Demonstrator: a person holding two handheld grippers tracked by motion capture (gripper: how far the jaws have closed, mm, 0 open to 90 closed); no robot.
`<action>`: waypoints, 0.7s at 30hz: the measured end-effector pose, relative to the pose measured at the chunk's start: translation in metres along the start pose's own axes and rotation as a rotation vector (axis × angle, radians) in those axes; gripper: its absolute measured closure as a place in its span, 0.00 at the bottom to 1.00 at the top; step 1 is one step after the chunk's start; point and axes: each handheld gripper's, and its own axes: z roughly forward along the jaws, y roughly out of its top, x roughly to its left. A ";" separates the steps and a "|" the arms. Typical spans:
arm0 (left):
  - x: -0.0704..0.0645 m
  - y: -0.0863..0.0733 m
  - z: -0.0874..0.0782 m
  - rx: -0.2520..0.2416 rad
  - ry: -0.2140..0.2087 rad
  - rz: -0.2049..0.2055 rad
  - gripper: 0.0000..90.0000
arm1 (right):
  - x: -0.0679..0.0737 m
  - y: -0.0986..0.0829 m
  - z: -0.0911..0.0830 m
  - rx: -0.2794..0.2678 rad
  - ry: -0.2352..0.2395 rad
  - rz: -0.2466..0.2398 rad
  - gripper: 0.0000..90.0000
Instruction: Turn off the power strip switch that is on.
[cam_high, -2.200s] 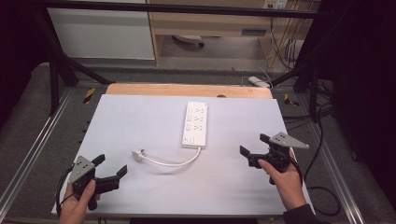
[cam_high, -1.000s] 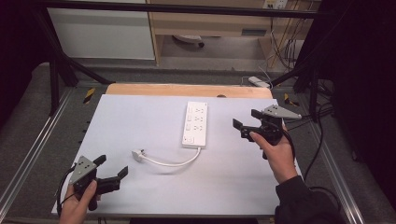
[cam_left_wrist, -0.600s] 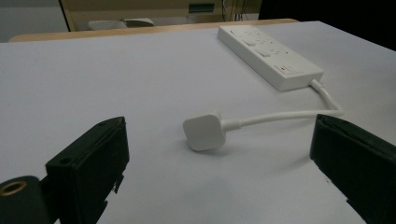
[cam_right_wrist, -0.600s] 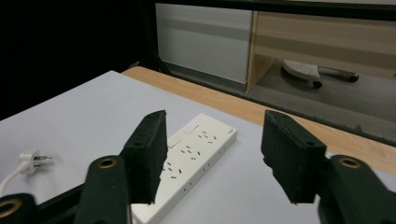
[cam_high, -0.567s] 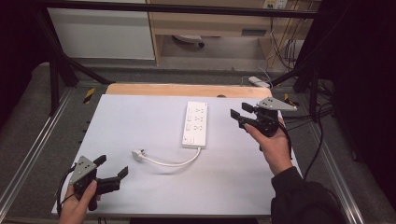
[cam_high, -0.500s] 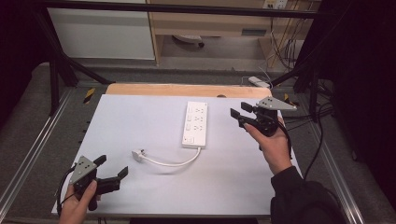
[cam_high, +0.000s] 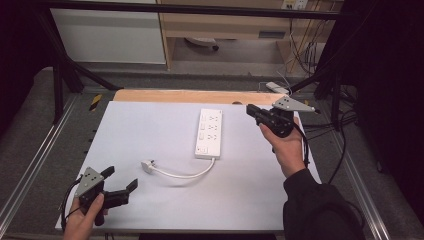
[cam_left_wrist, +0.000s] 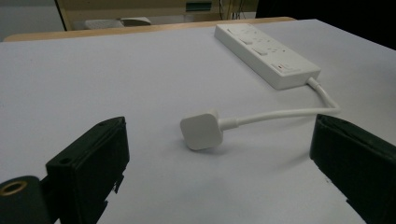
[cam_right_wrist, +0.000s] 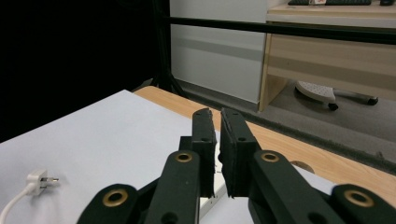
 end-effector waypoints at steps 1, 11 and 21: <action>0.000 0.000 0.000 0.000 0.000 0.000 0.05 | -0.001 0.002 0.004 0.005 -0.019 -0.004 0.97; 0.000 0.000 0.000 0.003 0.001 0.002 0.05 | -0.004 0.001 0.014 0.013 -0.054 0.009 1.00; 0.001 0.000 0.000 0.005 0.002 0.004 0.05 | -0.002 0.003 0.029 0.017 -0.044 0.010 1.00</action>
